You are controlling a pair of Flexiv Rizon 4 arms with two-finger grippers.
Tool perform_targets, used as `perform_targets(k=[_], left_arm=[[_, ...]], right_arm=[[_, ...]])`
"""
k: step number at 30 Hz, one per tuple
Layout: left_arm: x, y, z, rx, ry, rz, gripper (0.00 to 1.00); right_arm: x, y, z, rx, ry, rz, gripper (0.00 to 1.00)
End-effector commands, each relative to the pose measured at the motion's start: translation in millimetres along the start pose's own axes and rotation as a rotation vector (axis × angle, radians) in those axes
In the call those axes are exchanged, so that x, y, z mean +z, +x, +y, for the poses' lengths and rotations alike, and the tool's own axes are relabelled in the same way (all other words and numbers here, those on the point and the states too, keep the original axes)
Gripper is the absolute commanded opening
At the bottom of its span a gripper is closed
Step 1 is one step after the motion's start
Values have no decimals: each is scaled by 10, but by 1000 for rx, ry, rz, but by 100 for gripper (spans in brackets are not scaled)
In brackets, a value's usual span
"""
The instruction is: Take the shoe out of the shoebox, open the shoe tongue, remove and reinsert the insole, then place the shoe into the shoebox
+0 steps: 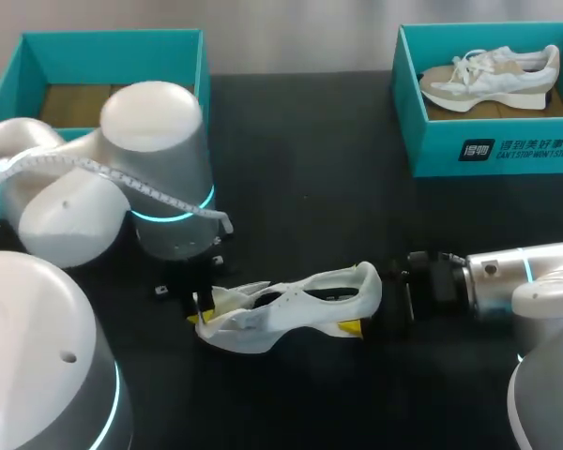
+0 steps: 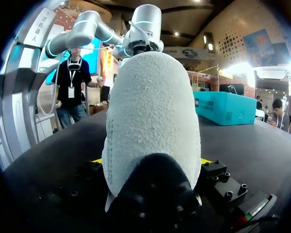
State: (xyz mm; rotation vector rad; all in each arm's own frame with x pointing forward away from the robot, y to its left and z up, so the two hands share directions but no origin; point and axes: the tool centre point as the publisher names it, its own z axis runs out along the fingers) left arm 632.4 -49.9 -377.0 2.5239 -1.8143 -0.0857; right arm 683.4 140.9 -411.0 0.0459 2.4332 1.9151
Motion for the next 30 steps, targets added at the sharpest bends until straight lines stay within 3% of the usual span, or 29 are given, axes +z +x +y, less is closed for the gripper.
perform_targets(k=[1,5,13,20,30], left_arm=[[125,-26,-59,-3,-7,-70,17],[156,-55,-58,-10,3,-100,41],[-39,-114,1,21,33,-67,47],[-406,-131,34,62,80,12,48],[-929,83,-17,152,49,202,48]], right_arm=[[-43,-11,-40,2,3,0,0],[-43,-11,-40,2,3,0,0],[-43,-11,-40,2,3,0,0],[-43,-11,-40,2,3,0,0],[-43,-11,-40,2,3,0,0]])
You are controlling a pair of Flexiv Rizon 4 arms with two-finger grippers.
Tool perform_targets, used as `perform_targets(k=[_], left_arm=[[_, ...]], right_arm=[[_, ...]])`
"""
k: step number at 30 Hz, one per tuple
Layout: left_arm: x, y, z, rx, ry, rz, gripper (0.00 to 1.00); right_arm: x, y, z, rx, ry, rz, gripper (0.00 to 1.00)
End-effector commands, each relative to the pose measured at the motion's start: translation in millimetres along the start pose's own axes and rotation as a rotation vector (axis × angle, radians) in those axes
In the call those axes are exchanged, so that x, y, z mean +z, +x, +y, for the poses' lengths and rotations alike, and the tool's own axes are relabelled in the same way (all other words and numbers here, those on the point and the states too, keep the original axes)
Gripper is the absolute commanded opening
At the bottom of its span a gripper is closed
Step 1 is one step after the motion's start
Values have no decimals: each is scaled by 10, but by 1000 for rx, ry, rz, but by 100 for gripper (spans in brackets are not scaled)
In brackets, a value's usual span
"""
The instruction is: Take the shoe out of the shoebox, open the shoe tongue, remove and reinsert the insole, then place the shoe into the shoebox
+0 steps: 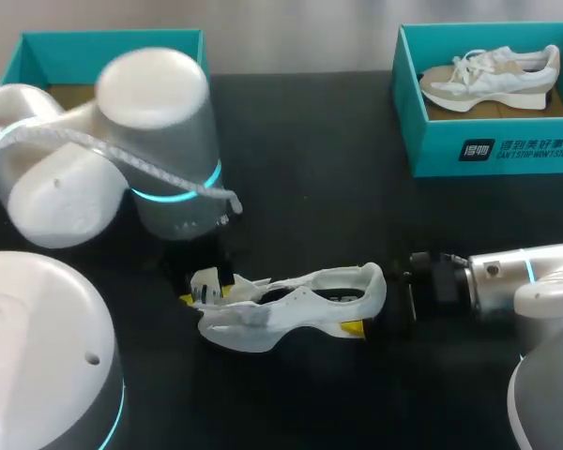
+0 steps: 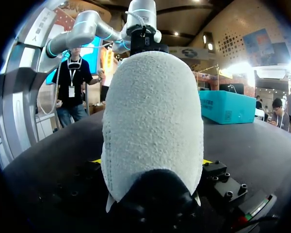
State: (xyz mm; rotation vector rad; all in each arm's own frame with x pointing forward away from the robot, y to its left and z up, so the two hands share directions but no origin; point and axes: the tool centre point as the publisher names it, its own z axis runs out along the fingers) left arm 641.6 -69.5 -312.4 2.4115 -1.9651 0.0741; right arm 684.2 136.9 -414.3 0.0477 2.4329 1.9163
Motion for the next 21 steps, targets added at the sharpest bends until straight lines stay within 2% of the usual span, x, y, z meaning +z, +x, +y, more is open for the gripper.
perform_targets(k=[1,6,12,21], left_arm=[[-326,-63,-44,38,-4,138,48],[-519,102,-117,98,1,208,45],[-663,321,-177,176,38,213,42],[-984,561,-198,339,64,261,47]], right_arm=[[-12,-2,1,1,4,1,0],[-12,-2,1,1,4,1,0],[-12,-2,1,1,4,1,0],[-12,-2,1,1,4,1,0]])
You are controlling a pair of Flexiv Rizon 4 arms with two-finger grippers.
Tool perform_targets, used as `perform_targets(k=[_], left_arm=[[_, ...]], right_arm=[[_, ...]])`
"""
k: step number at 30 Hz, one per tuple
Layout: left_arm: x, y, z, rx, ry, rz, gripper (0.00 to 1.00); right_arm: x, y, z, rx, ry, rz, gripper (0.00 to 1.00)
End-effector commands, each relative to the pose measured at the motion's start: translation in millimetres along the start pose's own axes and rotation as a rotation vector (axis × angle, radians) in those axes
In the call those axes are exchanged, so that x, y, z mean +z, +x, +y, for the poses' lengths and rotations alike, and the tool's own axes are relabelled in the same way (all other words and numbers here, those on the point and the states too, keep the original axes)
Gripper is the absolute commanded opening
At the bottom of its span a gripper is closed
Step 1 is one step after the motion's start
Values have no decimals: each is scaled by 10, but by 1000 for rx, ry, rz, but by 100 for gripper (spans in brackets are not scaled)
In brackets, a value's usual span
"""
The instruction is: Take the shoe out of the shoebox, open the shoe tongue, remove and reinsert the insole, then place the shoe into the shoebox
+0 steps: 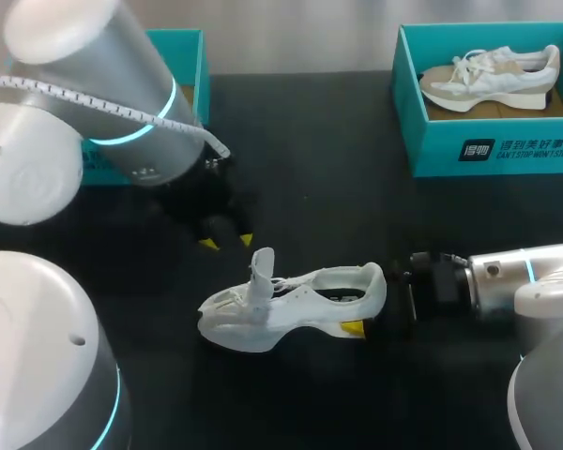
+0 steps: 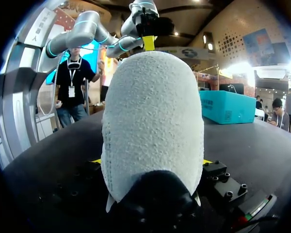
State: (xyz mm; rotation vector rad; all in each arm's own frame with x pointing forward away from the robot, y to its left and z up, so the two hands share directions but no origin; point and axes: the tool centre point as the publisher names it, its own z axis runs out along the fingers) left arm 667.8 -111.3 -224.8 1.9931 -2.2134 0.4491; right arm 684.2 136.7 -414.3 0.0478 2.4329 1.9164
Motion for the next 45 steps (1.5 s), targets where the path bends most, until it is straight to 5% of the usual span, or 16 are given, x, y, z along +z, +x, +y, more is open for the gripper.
perform_targets(k=[1,16,19,21,22,28,43,45], left_arm=[[-136,102,-59,54,-23,15,46],[-323,676,-251,481,-84,-1,43],[-337,779,-296,555,-107,17,29],[-339,835,-321,615,-127,25,3],[-336,867,-331,639,-128,29,0],[-309,1057,-365,851,-182,24,0],[-275,1072,-327,913,-198,55,0],[-223,1093,-276,996,-131,45,0]], right_arm=[[-10,-1,2,1,4,1,0],[-10,-1,2,1,4,1,0],[-10,-1,2,1,4,1,0],[-10,-1,2,1,4,1,0],[-10,-1,2,1,4,1,0],[-10,-1,2,1,4,1,0],[-10,-1,2,1,4,1,0],[-10,-1,2,1,4,1,0]])
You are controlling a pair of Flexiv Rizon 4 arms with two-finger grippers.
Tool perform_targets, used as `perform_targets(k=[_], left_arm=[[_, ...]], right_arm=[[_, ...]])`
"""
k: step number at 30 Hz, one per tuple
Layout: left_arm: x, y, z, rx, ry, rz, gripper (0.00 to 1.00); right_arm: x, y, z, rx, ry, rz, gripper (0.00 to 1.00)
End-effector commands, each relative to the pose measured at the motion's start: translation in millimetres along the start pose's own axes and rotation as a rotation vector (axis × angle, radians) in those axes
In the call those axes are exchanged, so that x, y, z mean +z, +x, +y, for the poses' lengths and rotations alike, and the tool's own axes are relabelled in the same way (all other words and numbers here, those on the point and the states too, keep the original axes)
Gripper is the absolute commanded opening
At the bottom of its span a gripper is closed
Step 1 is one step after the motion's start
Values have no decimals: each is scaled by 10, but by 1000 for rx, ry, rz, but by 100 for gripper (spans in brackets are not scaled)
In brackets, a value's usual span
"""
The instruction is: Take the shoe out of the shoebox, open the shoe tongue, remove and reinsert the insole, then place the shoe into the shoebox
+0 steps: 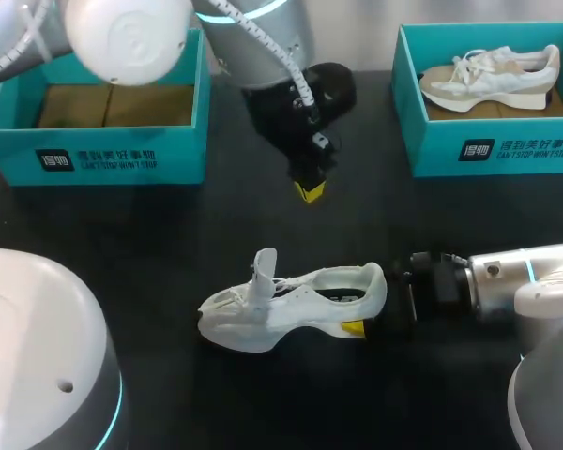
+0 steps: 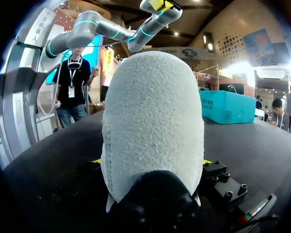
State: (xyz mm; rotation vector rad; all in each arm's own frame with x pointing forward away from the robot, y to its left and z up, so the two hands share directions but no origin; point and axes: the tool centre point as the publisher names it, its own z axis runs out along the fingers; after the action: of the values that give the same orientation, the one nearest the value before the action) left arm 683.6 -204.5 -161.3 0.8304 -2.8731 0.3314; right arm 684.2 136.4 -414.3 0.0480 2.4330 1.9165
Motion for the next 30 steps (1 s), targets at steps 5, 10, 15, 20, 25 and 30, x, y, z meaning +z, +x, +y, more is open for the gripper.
perform_targets(k=[5,10,15,20,25,30], left_arm=[[327,78,-37,326,56,40,0],[404,103,-30,412,61,92,0],[404,103,-30,412,61,92,0],[404,103,-30,412,61,92,0],[733,87,-78,542,77,154,0],[979,45,-55,649,94,149,0]], right_arm=[[-7,-1,2,1,4,1,0],[-7,-1,2,1,4,1,0],[-7,-1,2,1,4,1,0],[-7,-1,2,1,4,1,0],[-7,-1,2,1,4,1,0],[-7,-1,2,1,4,1,0]])
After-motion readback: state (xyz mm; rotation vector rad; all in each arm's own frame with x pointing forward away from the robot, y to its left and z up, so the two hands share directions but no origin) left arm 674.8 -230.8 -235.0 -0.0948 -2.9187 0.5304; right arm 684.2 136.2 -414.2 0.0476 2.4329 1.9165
